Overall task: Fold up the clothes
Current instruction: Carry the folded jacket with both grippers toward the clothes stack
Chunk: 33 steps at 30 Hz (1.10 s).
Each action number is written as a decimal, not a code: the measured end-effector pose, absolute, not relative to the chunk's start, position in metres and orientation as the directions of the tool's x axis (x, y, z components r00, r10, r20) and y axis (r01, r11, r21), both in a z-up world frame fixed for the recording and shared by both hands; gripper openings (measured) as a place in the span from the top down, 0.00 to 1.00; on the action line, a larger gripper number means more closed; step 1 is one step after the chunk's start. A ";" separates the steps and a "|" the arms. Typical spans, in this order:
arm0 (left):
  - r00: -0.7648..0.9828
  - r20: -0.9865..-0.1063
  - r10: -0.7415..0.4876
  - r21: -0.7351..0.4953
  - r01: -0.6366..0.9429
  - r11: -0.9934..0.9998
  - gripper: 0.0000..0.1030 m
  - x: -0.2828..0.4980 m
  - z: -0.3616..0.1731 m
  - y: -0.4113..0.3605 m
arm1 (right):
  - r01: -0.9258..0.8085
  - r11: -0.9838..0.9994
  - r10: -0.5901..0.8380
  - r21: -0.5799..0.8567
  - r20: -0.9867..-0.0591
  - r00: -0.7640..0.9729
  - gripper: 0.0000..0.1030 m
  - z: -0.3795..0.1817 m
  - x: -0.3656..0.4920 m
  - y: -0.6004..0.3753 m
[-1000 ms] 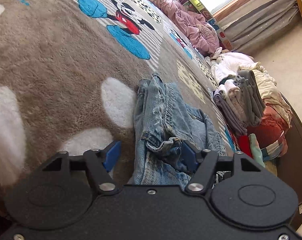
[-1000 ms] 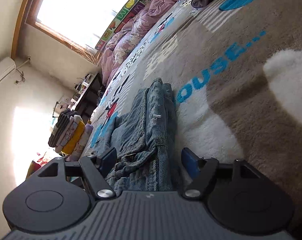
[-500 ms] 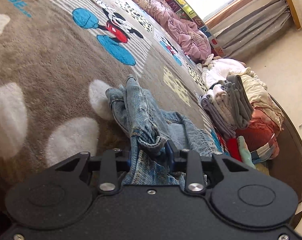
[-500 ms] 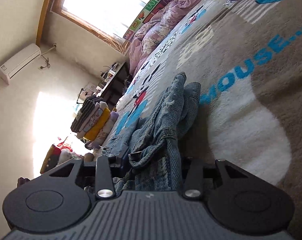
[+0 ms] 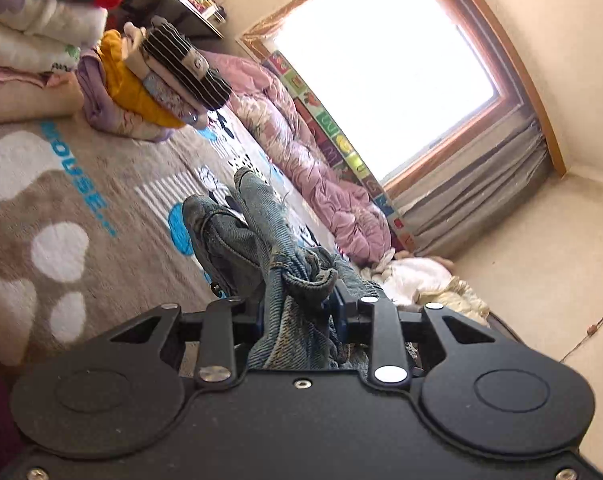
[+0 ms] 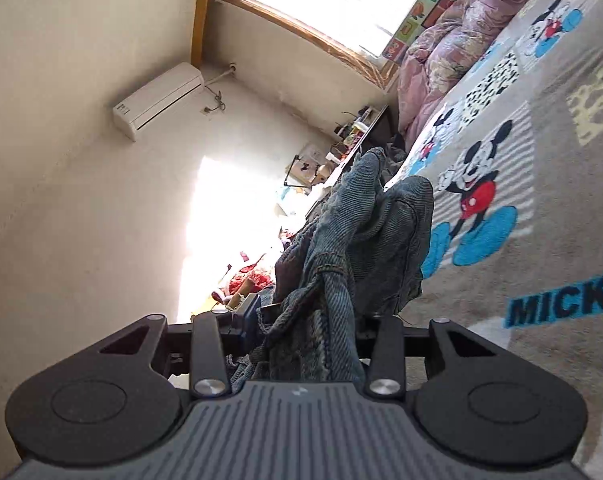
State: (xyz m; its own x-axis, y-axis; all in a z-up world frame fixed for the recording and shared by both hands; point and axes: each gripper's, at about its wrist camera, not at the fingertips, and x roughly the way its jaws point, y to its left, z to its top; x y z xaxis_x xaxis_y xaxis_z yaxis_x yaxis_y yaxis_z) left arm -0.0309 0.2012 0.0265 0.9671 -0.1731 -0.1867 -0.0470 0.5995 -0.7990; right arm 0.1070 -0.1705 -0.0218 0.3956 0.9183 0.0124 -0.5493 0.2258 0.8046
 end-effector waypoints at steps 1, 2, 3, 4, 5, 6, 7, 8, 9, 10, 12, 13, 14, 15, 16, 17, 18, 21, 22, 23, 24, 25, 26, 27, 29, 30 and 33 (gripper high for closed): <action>0.974 -0.171 -0.149 -0.808 -0.052 0.587 0.73 -0.033 0.027 0.212 | -0.568 0.212 0.930 0.795 0.014 0.368 0.60 -0.013 0.113 -0.156; 0.980 -0.156 -0.121 -0.816 -0.059 0.575 0.73 -0.035 0.029 0.223 | -0.583 0.199 0.941 0.788 0.012 0.338 0.60 -0.005 0.119 -0.139; 0.984 -0.146 -0.100 -0.822 -0.065 0.566 0.73 -0.037 0.029 0.232 | -0.597 0.185 0.951 0.781 0.010 0.308 0.60 0.002 0.125 -0.123; 0.988 -0.133 -0.071 -0.825 -0.071 0.560 0.73 -0.040 0.032 0.245 | -0.608 0.170 0.961 0.775 0.007 0.277 0.60 0.009 0.131 -0.106; 0.992 -0.121 -0.044 -0.828 -0.076 0.555 0.73 -0.043 0.035 0.257 | -0.616 0.154 0.969 0.773 0.004 0.247 0.60 0.015 0.137 -0.088; 0.994 -0.108 -0.020 -0.829 -0.079 0.553 0.73 -0.043 0.039 0.269 | -0.623 0.137 0.976 0.770 0.003 0.218 0.60 0.019 0.143 -0.070; 0.996 -0.092 0.004 -0.830 -0.079 0.553 0.73 -0.044 0.044 0.280 | -0.628 0.118 0.981 0.769 0.007 0.192 0.60 0.024 0.147 -0.054; 0.997 -0.076 0.029 -0.829 -0.079 0.553 0.74 -0.046 0.050 0.291 | -0.635 0.097 0.985 0.767 0.016 0.170 0.60 0.030 0.151 -0.038; 0.997 -0.054 0.053 -0.827 -0.074 0.558 0.74 -0.047 0.057 0.301 | -0.641 0.076 0.989 0.764 0.026 0.148 0.60 0.036 0.155 -0.021; 0.997 -0.030 0.077 -0.824 -0.069 0.563 0.74 -0.048 0.064 0.311 | -0.647 0.054 0.992 0.761 0.035 0.125 0.60 0.042 0.158 -0.005; 0.991 0.030 0.128 -0.817 -0.049 0.575 0.74 -0.049 0.081 0.333 | -0.658 0.008 0.995 0.753 0.059 0.080 0.60 0.055 0.165 0.027; 0.986 0.060 0.153 -0.806 -0.042 0.590 0.74 -0.049 0.090 0.342 | -0.664 -0.021 0.995 0.748 0.080 0.058 0.60 0.063 0.169 0.041; 0.979 0.091 0.180 -0.794 -0.038 0.606 0.74 -0.049 0.101 0.352 | -0.668 -0.054 0.994 0.742 0.105 0.036 0.60 0.073 0.173 0.056; 0.971 0.122 0.206 -0.782 -0.034 0.623 0.74 -0.050 0.111 0.362 | -0.675 -0.093 0.991 0.732 0.135 0.009 0.60 0.085 0.179 0.074; 0.961 0.154 0.231 -0.769 -0.031 0.639 0.74 -0.050 0.121 0.372 | -0.687 -0.127 0.987 0.715 0.160 -0.016 0.60 0.098 0.184 0.091; 0.949 0.186 0.255 -0.756 -0.027 0.654 0.74 -0.050 0.131 0.384 | -0.701 -0.159 0.982 0.695 0.184 -0.040 0.60 0.112 0.188 0.107; 0.936 0.217 0.276 -0.745 -0.024 0.667 0.74 -0.050 0.140 0.395 | -0.715 -0.188 0.976 0.673 0.206 -0.062 0.60 0.125 0.192 0.124; 0.910 0.262 0.322 -0.749 -0.019 0.663 0.74 -0.049 0.154 0.431 | -0.700 -0.273 0.956 0.660 0.266 -0.122 0.60 0.157 0.210 0.176; 0.906 0.255 0.338 -0.759 -0.029 0.650 0.74 -0.047 0.152 0.442 | -0.685 -0.294 0.951 0.666 0.278 -0.138 0.60 0.164 0.218 0.195; 0.907 0.232 0.353 -0.773 -0.049 0.632 0.74 -0.043 0.143 0.453 | -0.664 -0.295 0.952 0.687 0.271 -0.143 0.60 0.162 0.227 0.213; 0.906 0.206 0.369 -0.787 -0.071 0.613 0.74 -0.038 0.134 0.463 | -0.647 -0.278 0.959 0.710 0.250 -0.137 0.60 0.154 0.235 0.229; 0.907 0.157 0.391 -0.798 -0.117 0.591 0.74 -0.031 0.119 0.471 | -0.627 -0.253 0.967 0.737 0.223 -0.128 0.60 0.145 0.242 0.245; 0.907 0.052 0.417 -0.807 -0.208 0.552 0.75 -0.018 0.090 0.481 | -0.597 -0.188 0.982 0.780 0.157 -0.104 0.60 0.123 0.249 0.257; 0.897 -0.055 0.438 -0.806 -0.299 0.511 0.75 -0.005 0.060 0.491 | -0.556 -0.076 0.996 0.827 0.043 -0.072 0.60 0.086 0.255 0.270; 0.886 -0.209 0.415 -0.846 -0.376 0.377 0.72 0.012 -0.016 0.511 | -0.460 0.126 0.988 0.879 -0.154 -0.024 0.61 0.015 0.264 0.290; 0.898 -0.166 0.406 -0.872 -0.327 0.365 0.71 0.006 -0.031 0.511 | -0.406 0.160 0.985 0.900 -0.174 0.002 0.62 -0.016 0.263 0.286; 0.891 -0.144 0.430 -0.861 -0.327 0.390 0.72 -0.001 -0.021 0.504 | -0.433 0.101 0.994 0.896 -0.109 0.005 0.62 -0.031 0.250 0.273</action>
State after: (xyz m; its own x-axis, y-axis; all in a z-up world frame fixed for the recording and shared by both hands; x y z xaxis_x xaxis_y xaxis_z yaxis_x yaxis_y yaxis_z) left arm -0.0011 0.5042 -0.0215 0.8914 0.4299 -0.1439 -0.3271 0.3901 -0.8607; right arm 0.2497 0.2732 -0.0311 0.0050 0.9940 -0.1094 -0.4327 0.1007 0.8959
